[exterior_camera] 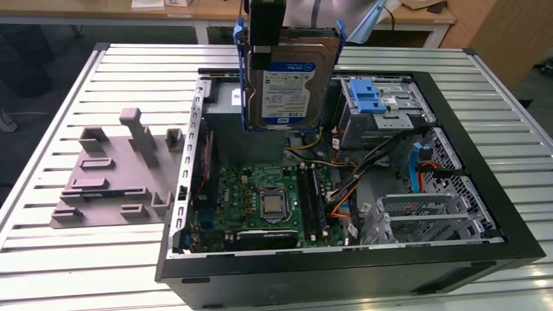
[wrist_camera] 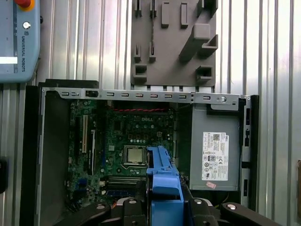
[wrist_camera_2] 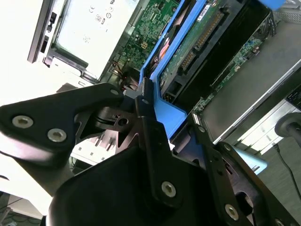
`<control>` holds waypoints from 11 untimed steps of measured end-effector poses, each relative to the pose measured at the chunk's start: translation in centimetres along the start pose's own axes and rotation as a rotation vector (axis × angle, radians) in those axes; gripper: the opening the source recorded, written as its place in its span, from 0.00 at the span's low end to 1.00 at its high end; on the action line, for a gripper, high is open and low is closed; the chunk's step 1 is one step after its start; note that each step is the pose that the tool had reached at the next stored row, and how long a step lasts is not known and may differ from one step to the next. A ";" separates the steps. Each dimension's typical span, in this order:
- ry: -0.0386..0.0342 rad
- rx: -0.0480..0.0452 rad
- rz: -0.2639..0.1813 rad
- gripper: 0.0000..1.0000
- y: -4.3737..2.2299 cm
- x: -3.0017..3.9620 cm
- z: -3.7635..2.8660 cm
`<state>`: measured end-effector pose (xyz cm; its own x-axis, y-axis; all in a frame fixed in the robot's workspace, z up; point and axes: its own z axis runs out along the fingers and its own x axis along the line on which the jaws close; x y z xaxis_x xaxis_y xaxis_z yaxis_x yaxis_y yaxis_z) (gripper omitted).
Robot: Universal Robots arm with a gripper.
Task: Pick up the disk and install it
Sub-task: 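Insert the disk into the insertion slot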
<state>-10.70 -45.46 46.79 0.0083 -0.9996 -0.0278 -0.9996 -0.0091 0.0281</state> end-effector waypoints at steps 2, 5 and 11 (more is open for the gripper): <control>0.0000 0.0000 0.000 0.36 -0.01 0.00 0.00; 0.0000 0.0000 0.000 0.36 -0.01 0.00 0.00; 0.0001 0.0000 0.000 0.36 -0.03 0.05 -0.01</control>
<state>-10.67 -45.51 46.80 0.0084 -0.9996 -0.0277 -0.9996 -0.0092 0.0282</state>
